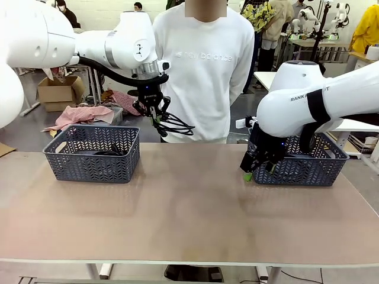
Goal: Organize the cables according to human instructions.
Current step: Pick up a bundle of cables and place it in the basket indicated by the human.
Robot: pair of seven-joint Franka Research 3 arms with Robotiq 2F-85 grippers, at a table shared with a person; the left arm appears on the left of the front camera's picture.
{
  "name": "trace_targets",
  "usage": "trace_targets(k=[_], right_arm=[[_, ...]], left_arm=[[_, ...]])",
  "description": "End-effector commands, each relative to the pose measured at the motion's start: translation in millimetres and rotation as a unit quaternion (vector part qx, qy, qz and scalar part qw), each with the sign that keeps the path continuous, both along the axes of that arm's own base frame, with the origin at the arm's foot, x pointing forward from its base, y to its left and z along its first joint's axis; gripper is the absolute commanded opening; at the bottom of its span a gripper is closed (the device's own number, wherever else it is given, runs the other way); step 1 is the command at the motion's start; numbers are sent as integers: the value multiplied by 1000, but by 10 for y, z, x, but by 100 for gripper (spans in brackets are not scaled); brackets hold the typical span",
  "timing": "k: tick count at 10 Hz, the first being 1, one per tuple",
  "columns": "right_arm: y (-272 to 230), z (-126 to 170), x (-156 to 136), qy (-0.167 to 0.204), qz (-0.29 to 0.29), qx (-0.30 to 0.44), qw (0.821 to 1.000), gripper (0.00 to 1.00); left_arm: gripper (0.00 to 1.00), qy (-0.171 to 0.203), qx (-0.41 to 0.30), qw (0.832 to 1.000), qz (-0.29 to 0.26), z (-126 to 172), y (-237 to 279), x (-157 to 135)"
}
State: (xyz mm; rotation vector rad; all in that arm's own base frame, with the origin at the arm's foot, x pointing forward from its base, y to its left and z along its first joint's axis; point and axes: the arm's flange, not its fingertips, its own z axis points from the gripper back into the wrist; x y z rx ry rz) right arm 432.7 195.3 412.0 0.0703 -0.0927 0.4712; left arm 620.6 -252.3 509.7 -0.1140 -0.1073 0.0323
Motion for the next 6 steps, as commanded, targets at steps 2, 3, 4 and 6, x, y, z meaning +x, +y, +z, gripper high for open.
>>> trace_targets(k=[2,3,4,6], right_arm=[[1,20,2,-2,0,1,1000,100],[1,20,2,-2,0,1,1000,100],[1,20,2,-2,0,1,1000,100],[1,20,2,-2,0,1,1000,100]], left_arm=[[0,-7,6,1000,-1,38,11,-7],[0,-7,6,1000,-1,38,11,-7],[0,-7,6,1000,-1,38,11,-7],[15,5,4,1000,-23,40,78,13]])
